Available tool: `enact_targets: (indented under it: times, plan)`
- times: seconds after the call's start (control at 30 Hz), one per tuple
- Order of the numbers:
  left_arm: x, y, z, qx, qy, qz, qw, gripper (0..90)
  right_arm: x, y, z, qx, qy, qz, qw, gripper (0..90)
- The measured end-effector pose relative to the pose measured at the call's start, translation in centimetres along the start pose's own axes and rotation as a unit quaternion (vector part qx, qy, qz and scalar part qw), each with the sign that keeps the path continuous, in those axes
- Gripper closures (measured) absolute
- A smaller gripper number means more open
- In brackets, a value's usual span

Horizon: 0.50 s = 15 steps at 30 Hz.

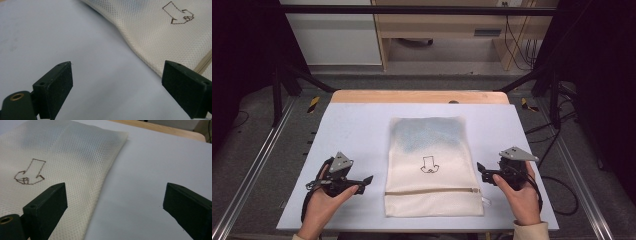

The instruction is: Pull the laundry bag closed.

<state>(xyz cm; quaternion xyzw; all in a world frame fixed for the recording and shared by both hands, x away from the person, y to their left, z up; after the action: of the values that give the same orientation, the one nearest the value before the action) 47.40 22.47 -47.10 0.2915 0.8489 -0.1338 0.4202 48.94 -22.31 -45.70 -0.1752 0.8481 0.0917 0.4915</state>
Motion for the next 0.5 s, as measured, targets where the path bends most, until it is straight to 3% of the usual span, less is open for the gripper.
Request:
enact_targets:
  times: [0.17, 0.2, 0.23, 0.27, 0.37, 0.4, 0.43, 0.5]
  plan:
    - [0.7, 1.7, -1.0, -0.013, 0.037, 0.0, 0.9992, 10.9, 1.0, -1.9, -0.6, 0.047, 0.054, 0.004, 0.9975, 7.9]
    - [0.7, 1.7, -1.0, -0.013, 0.037, 0.0, 0.9992, 11.1, 1.0, -1.9, -0.6, 0.047, 0.054, 0.004, 0.9975, 7.9]
    - [0.9, 2.6, -1.4, -0.024, 0.036, -0.009, 0.999, 11.1, 1.5, -2.6, -0.7, 0.051, 0.068, 0.015, 0.9963, 7.8]
    - [0.9, 2.6, -1.4, -0.024, 0.036, -0.009, 0.999, 11.1, 1.5, -2.6, -0.7, 0.051, 0.068, 0.015, 0.9963, 7.8]
    - [1.3, 4.4, -2.2, -0.036, 0.043, -0.02, 0.9982, 11.1, 2.1, -3.9, -1.1, 0.062, 0.077, 0.027, 0.9947, 8.2]
    - [1.3, 4.4, -2.2, -0.036, 0.043, -0.02, 0.9982, 11.1, 2.1, -3.9, -1.1, 0.062, 0.077, 0.027, 0.9947, 8.2]
    - [1.7, 5.3, -2.4, -0.043, 0.048, -0.032, 0.9974, 11.1, 2.5, -4.5, -1.3, 0.065, 0.081, 0.03, 0.9941, 8.2]
    - [2.0, 5.8, -2.5, -0.049, 0.049, -0.036, 0.9969, 11.1, 2.6, -4.8, -1.3, 0.067, 0.083, 0.033, 0.9938, 8.3]
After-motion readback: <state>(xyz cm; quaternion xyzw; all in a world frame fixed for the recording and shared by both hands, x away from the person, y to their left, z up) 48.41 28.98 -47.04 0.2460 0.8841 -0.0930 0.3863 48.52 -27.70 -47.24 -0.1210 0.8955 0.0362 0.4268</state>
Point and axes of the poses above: each handheld gripper's, and its own axes: z roughly forward along the jaws, x roughly out of its underside, y roughly to its left, the point moved 6 cm from there along z, roughly forward along the jaws, and after that the axes turned 3 degrees about -y, right-handed, at the moved point
